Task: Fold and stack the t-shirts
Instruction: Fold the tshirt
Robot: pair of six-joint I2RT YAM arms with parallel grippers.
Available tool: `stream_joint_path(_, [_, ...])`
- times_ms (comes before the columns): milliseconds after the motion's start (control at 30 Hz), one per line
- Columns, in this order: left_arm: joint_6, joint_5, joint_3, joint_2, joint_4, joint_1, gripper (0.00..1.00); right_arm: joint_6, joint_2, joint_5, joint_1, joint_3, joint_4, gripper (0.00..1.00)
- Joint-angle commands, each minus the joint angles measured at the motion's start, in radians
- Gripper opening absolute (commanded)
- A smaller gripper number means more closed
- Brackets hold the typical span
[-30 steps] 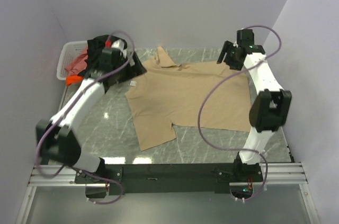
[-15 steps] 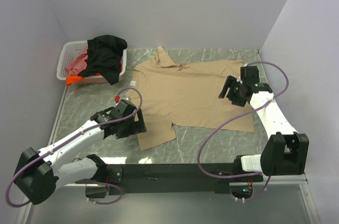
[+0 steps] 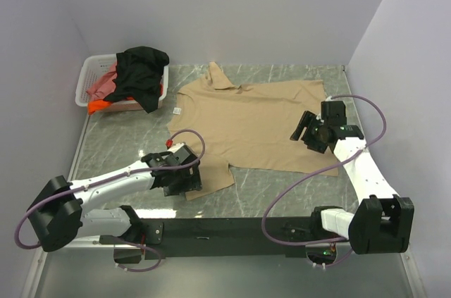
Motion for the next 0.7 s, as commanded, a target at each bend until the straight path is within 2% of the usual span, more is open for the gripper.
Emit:
stream_joint_path(0, [-0.038,-0.043,-0.011,0.007,0.009,-0.008,0.81,0.011,-0.038,-0.004,0.001,-0.003,0.033,0.77])
stream_joint_path(433, [-0.007,-0.006,-0.043,0.088,0.112,-0.008,0.72,0.016,-0.089,0.015,-0.002,-0.060,0.034,0.77])
stream_joint_path(567, [-0.007,-0.009,-0.045,0.102,0.104,-0.009,0.58,0.022,-0.101,0.016,-0.004,-0.069,0.037,0.77])
stream_joint_path(633, [-0.004,-0.001,-0.056,0.105,0.112,-0.009,0.55,0.025,-0.100,0.007,-0.032,-0.083,0.047,0.78])
stream_joint_path(667, [-0.004,0.000,-0.057,0.108,0.115,-0.008,0.50,0.028,-0.100,0.004,-0.038,-0.086,0.048,0.78])
